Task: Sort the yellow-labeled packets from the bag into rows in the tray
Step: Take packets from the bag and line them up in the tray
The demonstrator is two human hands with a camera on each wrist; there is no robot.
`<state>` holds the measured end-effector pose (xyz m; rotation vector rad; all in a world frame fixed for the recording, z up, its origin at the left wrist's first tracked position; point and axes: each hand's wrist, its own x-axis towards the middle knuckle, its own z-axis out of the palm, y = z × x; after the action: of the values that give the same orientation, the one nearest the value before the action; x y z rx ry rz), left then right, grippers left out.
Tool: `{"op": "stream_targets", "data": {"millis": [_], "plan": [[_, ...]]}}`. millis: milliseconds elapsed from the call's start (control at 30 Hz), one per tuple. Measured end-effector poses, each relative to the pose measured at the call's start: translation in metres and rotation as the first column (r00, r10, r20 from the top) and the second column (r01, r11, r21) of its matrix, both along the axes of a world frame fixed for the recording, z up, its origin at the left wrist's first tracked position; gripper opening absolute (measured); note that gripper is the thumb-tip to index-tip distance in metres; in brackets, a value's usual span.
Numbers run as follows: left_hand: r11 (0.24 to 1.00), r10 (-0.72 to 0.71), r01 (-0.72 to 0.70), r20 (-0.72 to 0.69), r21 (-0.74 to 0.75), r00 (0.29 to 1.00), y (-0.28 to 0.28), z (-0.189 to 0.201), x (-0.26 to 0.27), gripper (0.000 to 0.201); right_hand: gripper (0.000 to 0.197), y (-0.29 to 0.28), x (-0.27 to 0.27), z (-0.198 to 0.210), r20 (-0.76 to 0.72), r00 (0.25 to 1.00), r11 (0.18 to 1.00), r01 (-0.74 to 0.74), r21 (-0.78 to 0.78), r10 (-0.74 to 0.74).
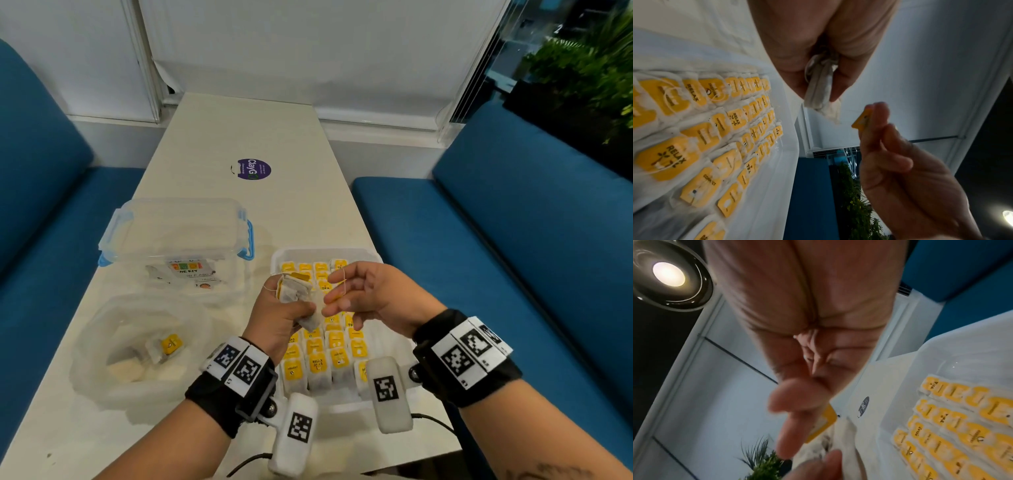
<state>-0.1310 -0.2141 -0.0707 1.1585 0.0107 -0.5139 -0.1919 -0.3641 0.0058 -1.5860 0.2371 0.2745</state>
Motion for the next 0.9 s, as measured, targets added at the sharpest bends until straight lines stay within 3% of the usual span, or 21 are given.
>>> {"op": "stream_targets", "data": {"millis": [167, 300, 367, 467, 600, 667, 767, 900], "plan": [[0.999, -0.004, 0.004, 0.021, -0.041, 1.000, -0.006, 0.004, -0.005, 0.051, 0.023, 0.012, 0.008, -0.011, 0.037, 0.991, 0.969, 0.134, -0.206, -0.129], [1.000, -0.002, 0.002, 0.011, -0.030, 1.000, -0.005, 0.003, -0.008, 0.057, 0.022, 0.014, 0.010, -0.022, 0.038, 0.979, 0.955, 0.204, -0.217, -0.200], [1.000, 0.001, -0.001, 0.001, -0.030, 1.000, -0.003, 0.002, -0.009, 0.050, 0.020, 0.014, 0.010, -0.024, 0.057, 0.975, 0.945, 0.222, -0.242, -0.214], [0.999, 0.004, -0.004, -0.003, -0.049, 1.000, -0.001, 0.002, -0.009, 0.037, 0.018, 0.013, 0.011, -0.026, 0.060, 0.976, 0.936, 0.218, -0.276, -0.210], [0.999, -0.001, 0.002, 0.012, -0.054, 1.000, -0.001, 0.003, -0.010, 0.038, 0.015, 0.014, 0.009, -0.025, 0.025, 0.989, 0.923, 0.142, -0.357, -0.143], [0.998, 0.007, -0.007, 0.003, -0.064, 1.000, -0.001, 0.004, -0.009, 0.032, 0.019, 0.014, 0.010, -0.023, 0.063, 0.991, 0.843, 0.132, -0.522, -0.116], [0.993, 0.054, -0.063, -0.090, -0.104, 0.994, 0.001, 0.000, -0.005, 0.015, 0.016, 0.009, 0.009, -0.016, 0.147, 0.989, 0.616, 0.132, -0.776, -0.027], [0.982, 0.112, -0.142, -0.217, -0.125, 0.970, 0.006, -0.006, -0.001, 0.008, 0.016, -0.002, 0.003, -0.011, 0.019, 0.994, 0.538, -0.040, -0.842, 0.105]]}}
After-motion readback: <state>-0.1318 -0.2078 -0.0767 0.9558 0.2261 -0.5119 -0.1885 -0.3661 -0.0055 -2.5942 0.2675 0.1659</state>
